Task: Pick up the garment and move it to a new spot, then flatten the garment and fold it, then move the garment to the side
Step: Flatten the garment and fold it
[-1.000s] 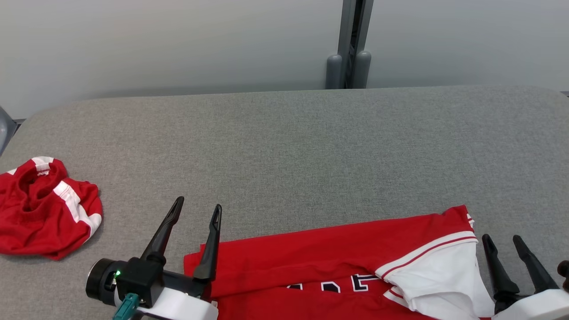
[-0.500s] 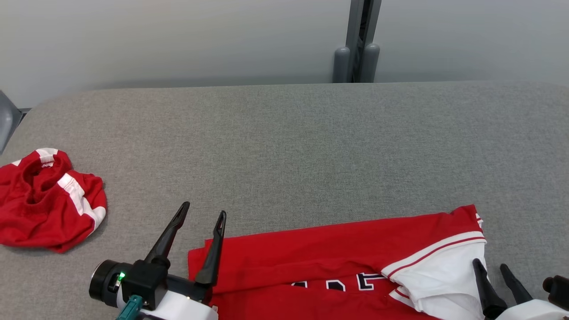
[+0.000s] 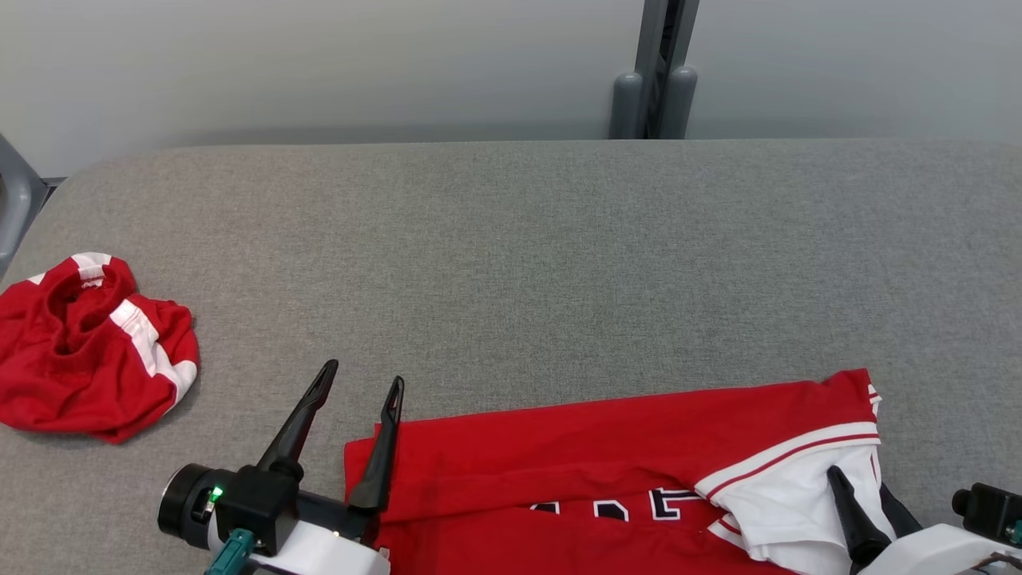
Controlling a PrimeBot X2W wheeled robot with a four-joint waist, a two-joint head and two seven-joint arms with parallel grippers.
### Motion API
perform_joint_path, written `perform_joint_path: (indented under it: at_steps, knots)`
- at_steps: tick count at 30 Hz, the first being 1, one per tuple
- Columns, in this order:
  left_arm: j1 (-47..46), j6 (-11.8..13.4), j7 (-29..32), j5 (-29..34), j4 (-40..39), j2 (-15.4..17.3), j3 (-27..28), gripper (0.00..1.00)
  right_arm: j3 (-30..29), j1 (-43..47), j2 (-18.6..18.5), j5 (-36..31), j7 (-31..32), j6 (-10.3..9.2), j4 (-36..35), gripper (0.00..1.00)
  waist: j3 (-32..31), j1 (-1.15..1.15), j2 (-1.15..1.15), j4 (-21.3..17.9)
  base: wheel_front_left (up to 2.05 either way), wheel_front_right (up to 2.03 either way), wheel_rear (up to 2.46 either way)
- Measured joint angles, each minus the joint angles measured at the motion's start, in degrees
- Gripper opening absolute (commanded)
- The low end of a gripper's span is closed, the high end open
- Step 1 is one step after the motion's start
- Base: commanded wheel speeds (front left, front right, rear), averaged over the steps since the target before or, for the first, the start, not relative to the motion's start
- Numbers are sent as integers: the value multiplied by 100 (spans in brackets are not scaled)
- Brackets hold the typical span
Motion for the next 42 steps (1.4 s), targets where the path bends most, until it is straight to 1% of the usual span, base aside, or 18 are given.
perform_joint_path:
  at_steps: [1, 2, 3, 9, 15, 19, 24, 27, 29, 33, 36, 42]
  knots:
    - [0, -9, 0, 0, 0, -10, 2, 100, 55, -21, -16, 57, 0, 0, -3, 36, 7, 0, 0, 6, 0, 0, 0]
    - [-2, -24, 0, 4, 1, -18, 1, 100, 108, -40, -44, 92, -1, -1, 1, 13, 15, 0, 0, 14, 0, 0, 0]
    - [-5, -33, 0, 10, 3, -27, 0, 100, 145, -65, -73, 134, -10, -1, 11, 0, 22, 0, 0, 24, 0, 0, 0]
    - [-64, -79, 0, 35, 51, -63, 42, 100, 297, -142, -153, 305, -107, 10, 81, 0, 30, 0, 0, 42, 0, 0, 0]
    - [-79, -121, 0, 53, 79, -91, 76, 100, 294, -201, -261, 460, -168, 10, 81, 0, 25, 0, 0, 40, 0, 0, 0]
    - [-76, -126, 0, 55, 108, -99, 76, 100, 190, -289, -495, 472, -171, 10, 167, 0, -2, 0, 0, 38, 0, 0, 0]
    - [-78, -132, 0, 58, 113, -111, 73, 100, 16, -437, -934, 530, -177, 9, 244, 0, -38, 0, 0, 41, 0, 0, 0]
    - [-77, -133, 0, 57, 129, -116, 65, 100, -87, -524, -1204, 578, -177, 9, 405, 0, -69, 0, 0, 46, 0, 0, 0]
    - [-77, -148, 0, 55, 129, -121, 59, 100, -118, -565, -1296, 626, -136, 9, 522, 0, -87, 0, 0, 54, 0, 0, 0]
    - [-56, -138, 0, 34, 127, -126, 36, 100, -14, -608, -1340, 720, -2, 8, 465, 0, -142, 0, 0, 70, 0, 0, 0]
    - [-1, -120, 0, 1, 132, -129, 69, 100, 16, -609, -1235, 962, 100, 8, 242, 0, -209, 0, 0, 37, 0, 0, 0]
    - [14, -62, 0, -112, 129, -130, 47, 100, 261, -520, -1234, 1240, 486, 8, -410, 0, -324, 0, 0, -58, 0, 0, 0]
